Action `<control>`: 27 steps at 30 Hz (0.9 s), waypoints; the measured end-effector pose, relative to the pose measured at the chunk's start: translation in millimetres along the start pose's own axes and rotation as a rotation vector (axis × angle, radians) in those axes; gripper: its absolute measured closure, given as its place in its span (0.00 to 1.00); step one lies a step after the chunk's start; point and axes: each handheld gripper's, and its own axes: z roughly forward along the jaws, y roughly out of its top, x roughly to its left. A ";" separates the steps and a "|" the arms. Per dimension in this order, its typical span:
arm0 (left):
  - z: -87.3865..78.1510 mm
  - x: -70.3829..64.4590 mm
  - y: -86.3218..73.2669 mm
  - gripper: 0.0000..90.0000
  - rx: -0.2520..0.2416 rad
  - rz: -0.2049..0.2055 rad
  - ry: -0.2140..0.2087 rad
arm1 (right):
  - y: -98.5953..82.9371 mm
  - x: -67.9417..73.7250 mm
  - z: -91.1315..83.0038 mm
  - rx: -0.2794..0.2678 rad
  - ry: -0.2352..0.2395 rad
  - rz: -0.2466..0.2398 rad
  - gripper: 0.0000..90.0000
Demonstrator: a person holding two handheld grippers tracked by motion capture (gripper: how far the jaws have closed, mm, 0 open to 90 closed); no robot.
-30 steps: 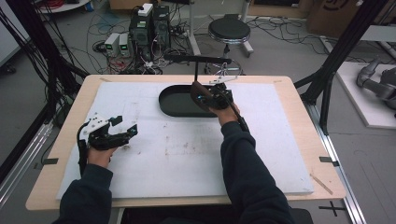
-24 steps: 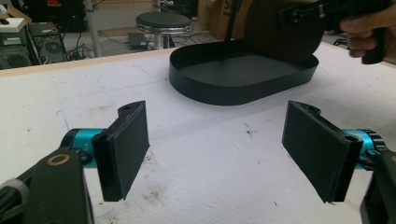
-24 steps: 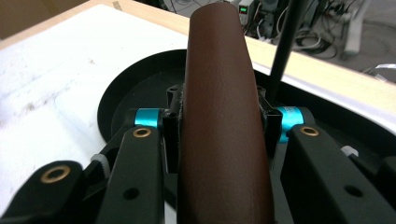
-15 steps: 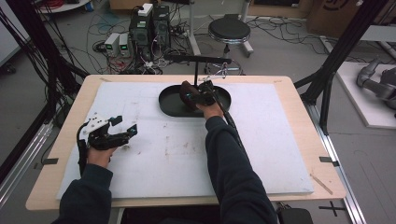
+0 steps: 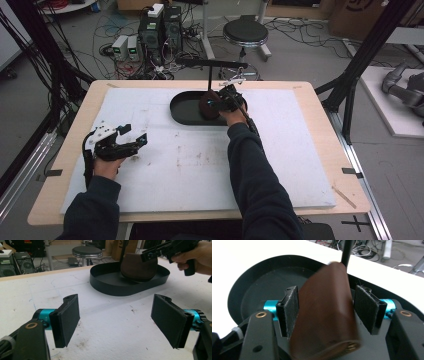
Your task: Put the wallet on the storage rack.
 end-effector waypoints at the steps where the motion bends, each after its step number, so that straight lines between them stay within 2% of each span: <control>1: -0.1 -0.1 0.0 0.25 0.000 0.001 0.000 | 0.4 -1.7 -4.6 0.004 -0.001 -0.013 0.42; 7: -1.2 -0.3 0.6 0.25 -0.003 -0.006 -0.001 | 2.6 -6.6 -33.8 -0.006 0.009 -0.050 0.40; 10: -2.4 0.2 1.1 0.25 -0.019 -0.022 -0.003 | -4.7 -8.8 -60.8 -0.053 0.025 -0.097 0.40; 13: -1.7 0.4 1.0 0.22 -0.020 -0.028 0.008 | -11.6 -15.7 -83.0 -0.005 0.071 -0.086 0.32; 15: -2.1 0.0 1.5 0.22 -0.028 -0.018 0.012 | -19.7 -17.8 -96.5 -0.030 0.082 -0.087 0.32; 16: -2.5 -0.2 2.0 0.22 -0.035 -0.016 0.007 | -26.2 -18.8 -105.6 -0.040 0.070 -0.093 0.29; 17: -3.0 -0.7 2.6 0.21 -0.038 -0.017 0.004 | -30.8 -19.7 -112.0 -0.025 0.062 -0.089 0.23; 18: -3.2 -1.0 3.1 0.21 -0.037 -0.012 0.005 | -36.6 -20.8 -118.4 -0.034 0.053 -0.089 0.22; 19: -3.1 -1.4 3.1 0.21 -0.037 -0.011 0.006 | -41.9 -21.3 -123.3 -0.050 0.049 -0.089 0.22; 21: -2.6 -1.4 2.8 0.21 -0.030 -0.012 -0.004 | -54.0 -23.3 -134.5 -0.042 0.029 -0.103 0.22; 27: -0.9 -3.5 1.7 0.21 -0.016 -0.009 -0.004 | -101.1 -28.0 -166.6 -0.123 -0.005 -0.100 0.22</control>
